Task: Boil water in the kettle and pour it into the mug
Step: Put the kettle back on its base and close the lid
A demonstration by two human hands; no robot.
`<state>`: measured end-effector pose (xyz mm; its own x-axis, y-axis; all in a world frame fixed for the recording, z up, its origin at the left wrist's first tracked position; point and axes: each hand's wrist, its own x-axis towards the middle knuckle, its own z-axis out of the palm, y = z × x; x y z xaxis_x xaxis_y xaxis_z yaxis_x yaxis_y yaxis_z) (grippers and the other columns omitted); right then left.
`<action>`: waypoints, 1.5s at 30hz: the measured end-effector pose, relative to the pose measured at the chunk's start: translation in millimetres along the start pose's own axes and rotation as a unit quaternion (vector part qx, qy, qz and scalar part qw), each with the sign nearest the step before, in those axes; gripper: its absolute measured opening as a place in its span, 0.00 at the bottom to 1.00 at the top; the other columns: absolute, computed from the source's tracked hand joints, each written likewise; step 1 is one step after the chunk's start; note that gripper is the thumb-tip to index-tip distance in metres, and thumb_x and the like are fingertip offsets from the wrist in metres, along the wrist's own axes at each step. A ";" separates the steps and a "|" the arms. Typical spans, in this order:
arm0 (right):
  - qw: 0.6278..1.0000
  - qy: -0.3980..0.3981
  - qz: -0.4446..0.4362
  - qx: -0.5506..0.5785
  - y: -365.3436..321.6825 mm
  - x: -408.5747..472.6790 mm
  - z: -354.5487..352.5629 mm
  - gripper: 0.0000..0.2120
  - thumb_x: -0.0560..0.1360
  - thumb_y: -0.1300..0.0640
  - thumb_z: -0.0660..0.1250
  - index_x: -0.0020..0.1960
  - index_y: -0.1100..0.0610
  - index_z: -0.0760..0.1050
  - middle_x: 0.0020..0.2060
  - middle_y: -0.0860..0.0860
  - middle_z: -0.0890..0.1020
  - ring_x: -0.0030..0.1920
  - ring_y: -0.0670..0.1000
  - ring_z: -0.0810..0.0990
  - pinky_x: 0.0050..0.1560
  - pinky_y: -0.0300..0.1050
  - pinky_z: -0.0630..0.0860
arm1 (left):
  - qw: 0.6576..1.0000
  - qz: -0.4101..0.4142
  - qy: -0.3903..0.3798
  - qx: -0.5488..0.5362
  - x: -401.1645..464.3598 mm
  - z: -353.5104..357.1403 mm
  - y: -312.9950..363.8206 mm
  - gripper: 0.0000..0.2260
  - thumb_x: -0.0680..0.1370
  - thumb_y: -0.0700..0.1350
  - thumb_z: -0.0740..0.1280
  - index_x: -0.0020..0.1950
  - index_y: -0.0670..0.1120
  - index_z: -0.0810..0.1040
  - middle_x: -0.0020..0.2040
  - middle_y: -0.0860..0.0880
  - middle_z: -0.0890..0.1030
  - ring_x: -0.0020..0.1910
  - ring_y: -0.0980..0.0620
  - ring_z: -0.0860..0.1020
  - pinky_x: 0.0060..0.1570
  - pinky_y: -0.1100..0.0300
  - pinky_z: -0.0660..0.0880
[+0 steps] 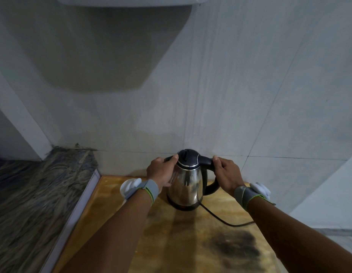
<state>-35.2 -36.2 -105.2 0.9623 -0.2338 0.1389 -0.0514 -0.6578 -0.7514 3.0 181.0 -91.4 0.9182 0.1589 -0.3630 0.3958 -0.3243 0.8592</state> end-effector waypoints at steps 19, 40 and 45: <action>0.999 -0.038 0.007 0.028 0.1 9.6 -1.4 0.19 0.83 0.55 0.51 0.57 0.53 0.81 0.50 0.56 0.83 0.50 0.57 0.79 0.56 0.55 0.75 | 1.000 -0.004 0.009 -0.026 -6.7 1.7 -0.2 0.23 0.78 0.63 0.71 0.57 0.43 0.79 0.56 0.42 0.82 0.52 0.39 0.83 0.40 0.41 0.87; 0.998 0.000 0.064 -0.013 -3.4 6.7 -2.3 0.22 0.82 0.43 0.54 0.45 0.54 0.82 0.38 0.54 0.82 0.40 0.55 0.78 0.42 0.44 0.68 | 0.998 0.028 0.025 0.055 -7.6 -2.6 -1.8 0.24 0.77 0.67 0.68 0.48 0.45 0.80 0.53 0.42 0.85 0.52 0.38 0.84 0.52 0.43 0.86; 0.996 -0.008 0.073 -0.054 -7.5 2.7 -8.1 0.26 0.81 0.38 0.53 0.48 0.56 0.81 0.40 0.55 0.83 0.42 0.56 0.80 0.48 0.49 0.76 | 0.992 0.069 0.021 0.104 -8.9 -6.4 -1.6 0.25 0.78 0.65 0.67 0.39 0.44 0.80 0.47 0.40 0.87 0.53 0.38 0.85 0.56 0.45 0.84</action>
<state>-34.3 -37.8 -94.0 0.9465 -0.3219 0.0218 -0.2192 -0.6910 -0.6888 -5.9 186.1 -87.2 0.9641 0.1365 -0.2279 0.2655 -0.5296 0.8057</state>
